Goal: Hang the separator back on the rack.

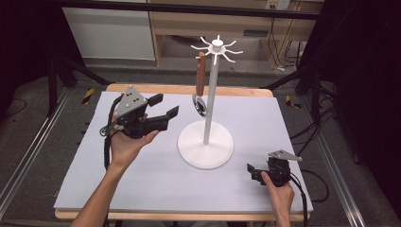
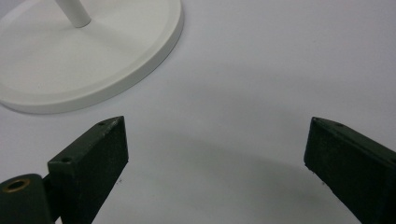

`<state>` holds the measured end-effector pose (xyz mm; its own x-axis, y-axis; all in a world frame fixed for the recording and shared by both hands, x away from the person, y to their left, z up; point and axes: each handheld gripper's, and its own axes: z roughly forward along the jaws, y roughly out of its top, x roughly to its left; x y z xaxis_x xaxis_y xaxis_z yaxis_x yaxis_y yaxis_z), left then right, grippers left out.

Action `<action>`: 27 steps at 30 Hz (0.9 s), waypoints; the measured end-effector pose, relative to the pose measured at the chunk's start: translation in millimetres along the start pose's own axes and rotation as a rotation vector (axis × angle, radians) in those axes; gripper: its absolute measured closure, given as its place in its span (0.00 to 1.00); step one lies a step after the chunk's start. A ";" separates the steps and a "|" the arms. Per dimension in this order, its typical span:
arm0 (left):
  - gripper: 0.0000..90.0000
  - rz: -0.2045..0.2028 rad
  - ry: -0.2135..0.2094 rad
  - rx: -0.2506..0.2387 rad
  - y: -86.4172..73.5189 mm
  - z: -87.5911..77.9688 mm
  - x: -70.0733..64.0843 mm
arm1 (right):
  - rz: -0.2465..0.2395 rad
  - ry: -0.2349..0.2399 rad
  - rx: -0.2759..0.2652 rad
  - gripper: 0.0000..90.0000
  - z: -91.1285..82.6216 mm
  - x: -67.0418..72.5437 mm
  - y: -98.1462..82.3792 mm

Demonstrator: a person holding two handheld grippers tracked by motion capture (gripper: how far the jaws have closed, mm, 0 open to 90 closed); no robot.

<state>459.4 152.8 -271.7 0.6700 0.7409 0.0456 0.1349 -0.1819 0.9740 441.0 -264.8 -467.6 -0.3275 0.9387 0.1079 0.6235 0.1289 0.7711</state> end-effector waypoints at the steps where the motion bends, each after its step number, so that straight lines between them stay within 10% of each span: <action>1: 0.40 0.000 0.003 0.007 -6.1 -3.3 1.9 | -0.001 -0.001 0.001 0.08 0.1 0.2 0.0; 27: 0.36 -0.126 0.124 0.235 -144.9 -26.5 39.9 | 0.029 -0.022 0.017 0.07 -0.4 -6.5 -6.9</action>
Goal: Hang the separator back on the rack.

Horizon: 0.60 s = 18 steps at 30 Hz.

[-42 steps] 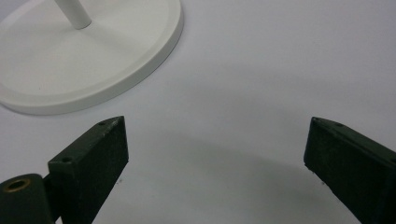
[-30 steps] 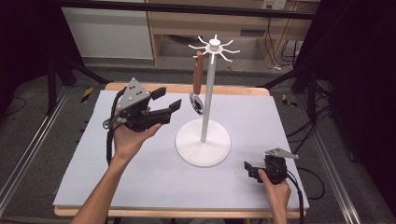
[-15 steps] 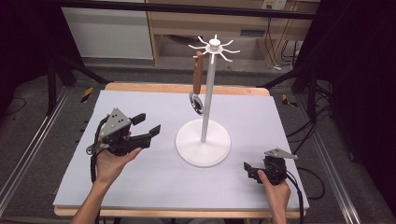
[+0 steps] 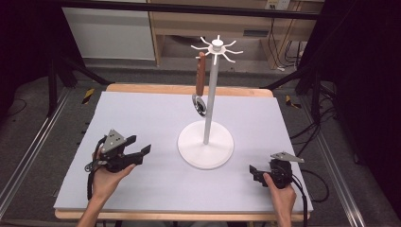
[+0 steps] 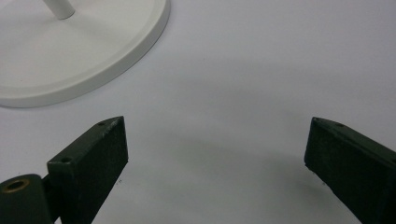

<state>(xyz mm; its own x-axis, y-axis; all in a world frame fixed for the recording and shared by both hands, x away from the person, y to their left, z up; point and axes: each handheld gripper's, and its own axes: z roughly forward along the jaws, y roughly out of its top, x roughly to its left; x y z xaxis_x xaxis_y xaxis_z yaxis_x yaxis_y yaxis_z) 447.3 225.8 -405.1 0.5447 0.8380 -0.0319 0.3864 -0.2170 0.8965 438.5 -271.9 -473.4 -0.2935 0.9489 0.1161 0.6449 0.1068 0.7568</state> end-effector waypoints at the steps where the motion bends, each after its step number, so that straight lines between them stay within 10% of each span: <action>1: 0.36 -0.010 0.007 0.007 -4.6 -0.1 3.2 | -0.002 -0.003 -0.002 0.07 -0.2 -0.7 -0.3; 18: 0.34 -0.089 0.130 0.077 -51.8 -12.9 44.3 | -0.017 -0.057 0.021 0.07 0.5 -3.5 -3.3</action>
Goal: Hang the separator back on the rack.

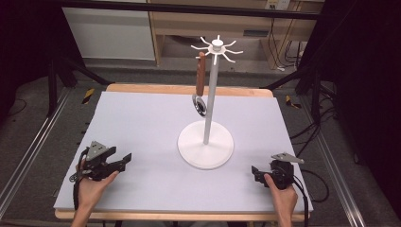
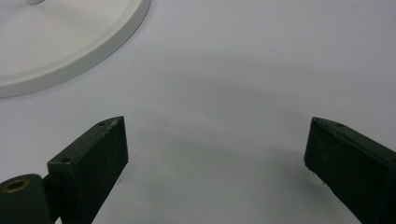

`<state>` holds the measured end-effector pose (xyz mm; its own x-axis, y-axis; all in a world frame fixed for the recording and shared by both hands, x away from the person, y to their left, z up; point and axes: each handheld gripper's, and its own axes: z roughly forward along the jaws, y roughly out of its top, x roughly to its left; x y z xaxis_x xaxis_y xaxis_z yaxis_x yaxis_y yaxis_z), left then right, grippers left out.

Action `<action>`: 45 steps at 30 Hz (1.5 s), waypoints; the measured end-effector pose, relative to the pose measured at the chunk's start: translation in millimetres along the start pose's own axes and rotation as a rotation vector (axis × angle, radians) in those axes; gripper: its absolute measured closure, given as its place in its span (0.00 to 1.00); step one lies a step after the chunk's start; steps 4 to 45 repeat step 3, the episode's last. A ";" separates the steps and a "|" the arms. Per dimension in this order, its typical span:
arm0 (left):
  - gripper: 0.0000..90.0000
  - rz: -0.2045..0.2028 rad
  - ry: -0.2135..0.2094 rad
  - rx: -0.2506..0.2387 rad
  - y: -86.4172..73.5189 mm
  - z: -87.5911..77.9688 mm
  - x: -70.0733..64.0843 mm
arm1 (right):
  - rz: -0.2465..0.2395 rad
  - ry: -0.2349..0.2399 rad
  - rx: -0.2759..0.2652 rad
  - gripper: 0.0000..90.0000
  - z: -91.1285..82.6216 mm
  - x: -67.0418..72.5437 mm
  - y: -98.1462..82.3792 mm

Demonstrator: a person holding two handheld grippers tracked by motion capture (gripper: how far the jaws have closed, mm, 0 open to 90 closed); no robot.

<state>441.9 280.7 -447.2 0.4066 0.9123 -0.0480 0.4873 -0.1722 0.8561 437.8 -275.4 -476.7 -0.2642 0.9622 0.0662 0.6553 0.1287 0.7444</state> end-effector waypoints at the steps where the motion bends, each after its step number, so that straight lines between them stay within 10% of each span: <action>1: 0.34 -0.003 0.006 0.000 -0.7 -1.3 1.9 | -0.003 -0.004 0.002 0.07 -0.1 -0.2 -0.1; 45: 0.33 -0.008 0.012 -0.001 -2.0 -2.2 3.8 | -0.001 -0.004 0.000 0.07 -0.1 -0.3 0.0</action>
